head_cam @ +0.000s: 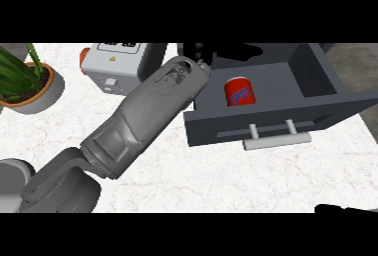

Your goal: Pick up the can, place it into the drawer and close the drawer

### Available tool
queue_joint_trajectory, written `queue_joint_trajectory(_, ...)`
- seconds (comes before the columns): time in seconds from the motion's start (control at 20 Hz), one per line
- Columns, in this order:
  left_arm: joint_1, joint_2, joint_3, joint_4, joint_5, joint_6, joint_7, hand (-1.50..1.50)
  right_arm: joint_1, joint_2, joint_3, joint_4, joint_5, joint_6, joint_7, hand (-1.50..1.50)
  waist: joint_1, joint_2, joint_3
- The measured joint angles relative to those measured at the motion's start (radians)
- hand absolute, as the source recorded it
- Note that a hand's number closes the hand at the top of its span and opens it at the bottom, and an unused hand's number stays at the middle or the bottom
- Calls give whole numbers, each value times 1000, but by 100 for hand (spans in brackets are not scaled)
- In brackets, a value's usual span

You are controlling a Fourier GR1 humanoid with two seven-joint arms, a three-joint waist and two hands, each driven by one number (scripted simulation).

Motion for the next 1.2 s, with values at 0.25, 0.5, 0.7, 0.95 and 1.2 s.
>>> queue_joint_trajectory(0.25,-4,0,5,-26,44,5,-17,-150,-50,-46,31,-4,106,1,-16,-150,17,-2,0)
queue_joint_trajectory(0.5,-8,0,16,-42,77,29,-50,-150,-57,-80,81,8,260,-13,-57,-150,38,-7,-1)
queue_joint_trajectory(0.7,-44,0,10,-41,80,47,-32,-150,-79,-110,141,54,431,-41,-72,-150,62,-13,-1)
queue_joint_trajectory(0.95,-37,0,4,-56,79,48,-19,-150,-135,-132,222,151,625,-80,-75,-150,92,-19,-1)
queue_joint_trajectory(1.2,-30,9,17,-73,63,49,-3,-150,-172,-132,294,300,801,-144,-81,-150,118,-25,-1)
